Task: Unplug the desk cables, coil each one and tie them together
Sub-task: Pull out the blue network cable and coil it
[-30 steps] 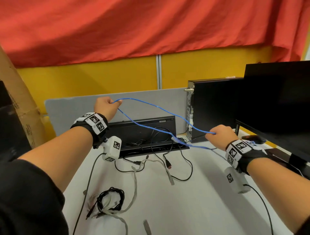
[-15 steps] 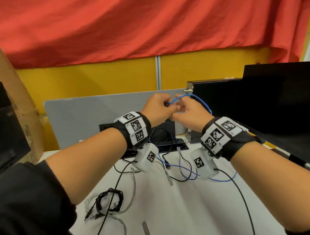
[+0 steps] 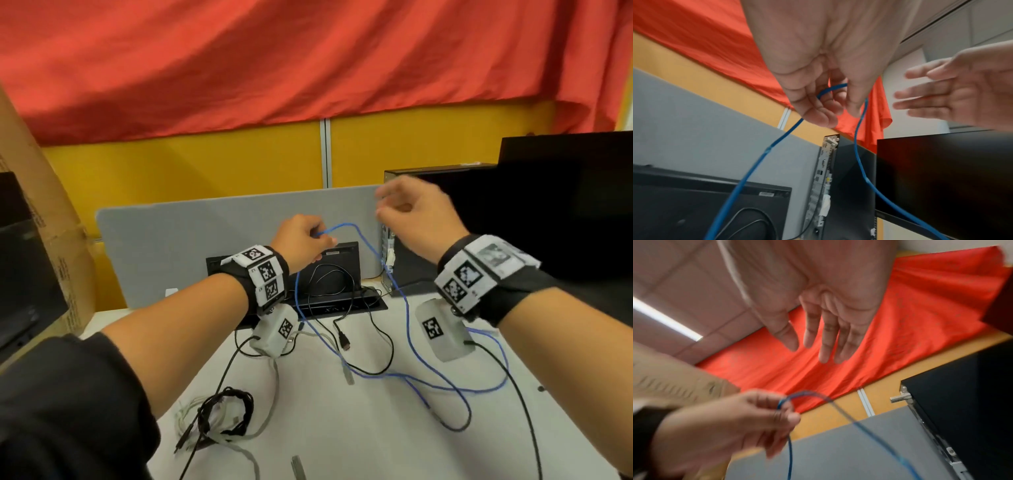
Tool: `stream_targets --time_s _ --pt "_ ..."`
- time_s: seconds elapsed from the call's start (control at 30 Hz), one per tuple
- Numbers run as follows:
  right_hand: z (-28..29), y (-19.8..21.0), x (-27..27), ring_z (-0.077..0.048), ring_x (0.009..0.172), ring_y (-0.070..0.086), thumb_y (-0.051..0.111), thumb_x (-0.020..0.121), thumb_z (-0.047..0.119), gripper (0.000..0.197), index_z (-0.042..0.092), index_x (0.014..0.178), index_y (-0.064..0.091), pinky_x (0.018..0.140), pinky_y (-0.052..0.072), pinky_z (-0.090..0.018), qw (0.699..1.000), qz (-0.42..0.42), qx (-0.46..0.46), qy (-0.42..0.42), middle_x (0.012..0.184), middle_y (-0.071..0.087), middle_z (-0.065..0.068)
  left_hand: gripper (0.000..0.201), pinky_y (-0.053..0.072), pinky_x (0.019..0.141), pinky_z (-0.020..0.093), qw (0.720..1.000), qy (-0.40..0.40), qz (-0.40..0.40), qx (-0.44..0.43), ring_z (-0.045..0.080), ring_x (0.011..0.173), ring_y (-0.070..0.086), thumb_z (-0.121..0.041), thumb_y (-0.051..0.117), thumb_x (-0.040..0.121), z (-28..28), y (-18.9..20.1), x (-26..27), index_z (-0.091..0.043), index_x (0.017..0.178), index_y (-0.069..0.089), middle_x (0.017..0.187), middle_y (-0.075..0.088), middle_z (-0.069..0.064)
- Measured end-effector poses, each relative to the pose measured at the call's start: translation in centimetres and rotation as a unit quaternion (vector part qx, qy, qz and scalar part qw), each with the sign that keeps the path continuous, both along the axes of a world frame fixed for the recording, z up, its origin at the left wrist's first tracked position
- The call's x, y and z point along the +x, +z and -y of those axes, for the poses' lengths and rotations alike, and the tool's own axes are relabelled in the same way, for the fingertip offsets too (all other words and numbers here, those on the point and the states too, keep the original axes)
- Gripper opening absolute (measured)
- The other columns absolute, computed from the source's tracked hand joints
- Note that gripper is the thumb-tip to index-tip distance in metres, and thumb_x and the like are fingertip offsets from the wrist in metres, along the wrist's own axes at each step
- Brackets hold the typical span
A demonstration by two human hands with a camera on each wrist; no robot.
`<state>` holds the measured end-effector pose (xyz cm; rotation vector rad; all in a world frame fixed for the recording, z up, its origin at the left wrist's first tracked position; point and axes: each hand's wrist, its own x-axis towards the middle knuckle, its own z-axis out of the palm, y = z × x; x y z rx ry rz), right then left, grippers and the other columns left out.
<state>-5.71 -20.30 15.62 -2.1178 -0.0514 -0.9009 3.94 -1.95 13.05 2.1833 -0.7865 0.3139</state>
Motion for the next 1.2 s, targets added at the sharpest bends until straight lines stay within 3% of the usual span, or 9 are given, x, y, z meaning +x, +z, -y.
stream_targets --time_s 0.13,0.23,0.3,0.57,0.67,0.77,0.97,1.1,1.2 --pt "-2.5 -1.7 0.5 -0.013 0.106 0.059 0.065 0.083 0.033 0.042 0.024 0.124 0.059 0.088 0.045 -0.025 0.976 -0.082 -0.201 0.007 0.121 0.063 0.002 0.011 0.043 0.058 0.030 0.997 -0.023 0.062 0.041 0.017 0.058 0.052 -0.010 0.071 0.081 2.0 1.2 -1.2 -0.004 0.078 0.062 0.062 0.058 0.004" --pt "-3.0 -1.4 0.7 -0.014 0.063 0.056 0.057 0.091 0.028 0.008 0.024 0.089 0.065 0.054 0.041 -0.023 0.977 -0.090 -0.191 0.011 0.076 0.065 0.000 0.014 0.033 0.055 0.026 0.995 -0.028 0.086 0.052 0.013 0.057 0.043 -0.012 0.071 0.080 2.2 1.5 -1.3 -0.007 0.073 0.060 0.059 0.051 0.000" --pt "-2.2 -1.0 0.8 -0.010 0.052 0.046 0.058 0.093 0.030 0.028 0.024 0.065 0.058 0.046 0.032 -0.021 0.974 -0.086 -0.209 -0.006 0.057 0.051 0.003 0.030 0.031 0.053 0.027 0.994 -0.031 0.090 0.057 0.013 0.055 0.040 -0.028 0.072 0.083 1.7 1.4 -1.1 -0.005 0.070 0.059 0.060 0.049 0.005" --pt "4.5 2.3 -0.7 -0.012 0.060 0.053 0.064 0.072 0.027 0.024 0.026 0.048 0.066 0.061 0.042 -0.032 0.958 0.079 0.235 -0.142 0.053 0.057 0.015 0.026 0.047 0.053 0.027 0.977 0.162 -0.137 -0.019 0.020 0.058 0.055 -0.027 0.056 0.097 -4.2 -0.7 4.5 -0.009 0.079 0.059 0.066 0.061 0.005" --pt "7.6 2.4 -1.3 -0.016 0.059 0.053 0.054 0.065 0.032 0.023 0.026 0.047 0.067 0.066 0.043 -0.040 0.927 0.097 0.294 -0.212 0.058 0.062 0.012 0.038 0.040 0.033 0.015 0.929 0.187 -0.270 -0.170 0.013 0.035 0.051 -0.034 0.052 0.099 -6.2 -1.1 5.1 -0.009 0.071 0.054 0.068 0.063 0.009" --pt "9.9 0.3 -0.4 -0.015 0.048 0.042 0.057 0.073 0.026 0.021 0.018 0.061 0.072 0.052 0.037 -0.035 0.936 -0.004 0.270 -0.226 0.044 0.055 0.011 0.043 0.050 0.040 0.021 0.907 0.161 -0.285 -0.266 0.020 0.051 0.060 -0.039 0.049 0.099 -6.6 -0.5 5.2 -0.008 0.069 0.052 0.073 0.065 0.013" --pt "6.2 -5.1 1.6 -0.024 0.080 0.049 0.044 0.093 0.008 0.006 0.007 0.094 0.049 0.051 0.035 -0.022 0.902 -0.391 -0.110 -0.147 0.100 0.054 -0.012 0.026 0.049 0.040 0.023 0.956 0.091 -0.197 -0.199 0.014 0.040 0.055 -0.019 0.060 0.095 -3.3 1.8 3.8 -0.007 0.073 0.052 0.065 0.059 0.012" --pt "2.6 -5.5 1.9 -0.030 0.105 0.056 0.056 0.087 0.029 0.071 0.012 0.145 0.020 0.079 0.052 -0.041 0.934 -0.290 -0.143 -0.153 0.125 0.051 -0.014 0.013 0.058 0.057 0.025 0.981 0.047 -0.162 -0.100 0.017 0.059 0.063 -0.013 0.060 0.094 -1.7 2.4 2.6 -0.005 0.085 0.056 0.078 0.066 0.014" --pt "0.0 -4.3 1.2 -0.030 0.137 0.032 0.065 0.078 0.041 0.093 0.020 0.151 0.011 0.109 0.034 -0.054 0.969 -0.102 -0.189 -0.123 0.149 0.032 -0.009 0.016 0.058 0.067 0.035 0.985 0.008 -0.160 -0.069 0.023 0.063 0.062 -0.011 0.057 0.095 -0.9 2.2 1.5 -0.006 0.080 0.053 0.081 0.065 0.018"
